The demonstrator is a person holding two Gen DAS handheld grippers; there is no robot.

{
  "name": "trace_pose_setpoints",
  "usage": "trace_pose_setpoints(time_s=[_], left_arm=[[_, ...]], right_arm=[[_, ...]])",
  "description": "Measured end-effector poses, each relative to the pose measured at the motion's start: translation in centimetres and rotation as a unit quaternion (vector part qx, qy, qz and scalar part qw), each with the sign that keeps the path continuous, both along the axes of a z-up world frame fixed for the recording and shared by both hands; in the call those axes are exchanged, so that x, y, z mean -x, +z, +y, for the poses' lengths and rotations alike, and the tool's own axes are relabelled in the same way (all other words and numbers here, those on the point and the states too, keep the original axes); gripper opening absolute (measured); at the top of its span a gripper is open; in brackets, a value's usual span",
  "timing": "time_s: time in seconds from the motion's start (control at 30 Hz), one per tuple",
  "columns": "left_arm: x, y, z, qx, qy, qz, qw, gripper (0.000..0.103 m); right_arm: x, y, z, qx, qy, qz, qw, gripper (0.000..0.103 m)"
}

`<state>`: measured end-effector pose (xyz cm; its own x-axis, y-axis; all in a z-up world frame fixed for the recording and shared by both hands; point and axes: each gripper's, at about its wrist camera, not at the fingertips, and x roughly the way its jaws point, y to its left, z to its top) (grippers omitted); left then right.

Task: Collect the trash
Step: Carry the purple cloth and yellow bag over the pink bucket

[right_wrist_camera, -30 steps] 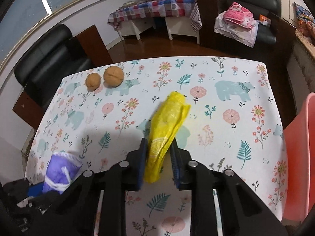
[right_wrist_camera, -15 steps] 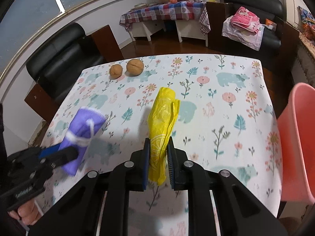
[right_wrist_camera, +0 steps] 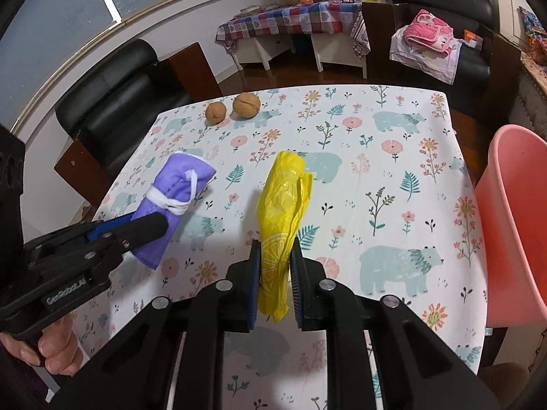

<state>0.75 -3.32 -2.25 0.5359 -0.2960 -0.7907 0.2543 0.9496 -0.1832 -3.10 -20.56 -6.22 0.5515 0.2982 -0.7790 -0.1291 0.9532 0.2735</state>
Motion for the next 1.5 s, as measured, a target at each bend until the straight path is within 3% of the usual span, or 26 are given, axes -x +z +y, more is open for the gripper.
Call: trace_pose_setpoints(time_s=[0.53,1.5], left_arm=[[1.0,1.2,-3.1,-0.027,-0.006,-0.019,0.9995,0.023],[3.1,3.2,-11.1,-0.046,-0.079,-0.054,0.9944,0.023]], right_arm=[[2.8,1.4,-2.2,-0.008,-0.01,-0.02,1.0,0.017],[6.6,3.2,-8.3,-0.014,-0.091,-0.072,0.993,0.017]])
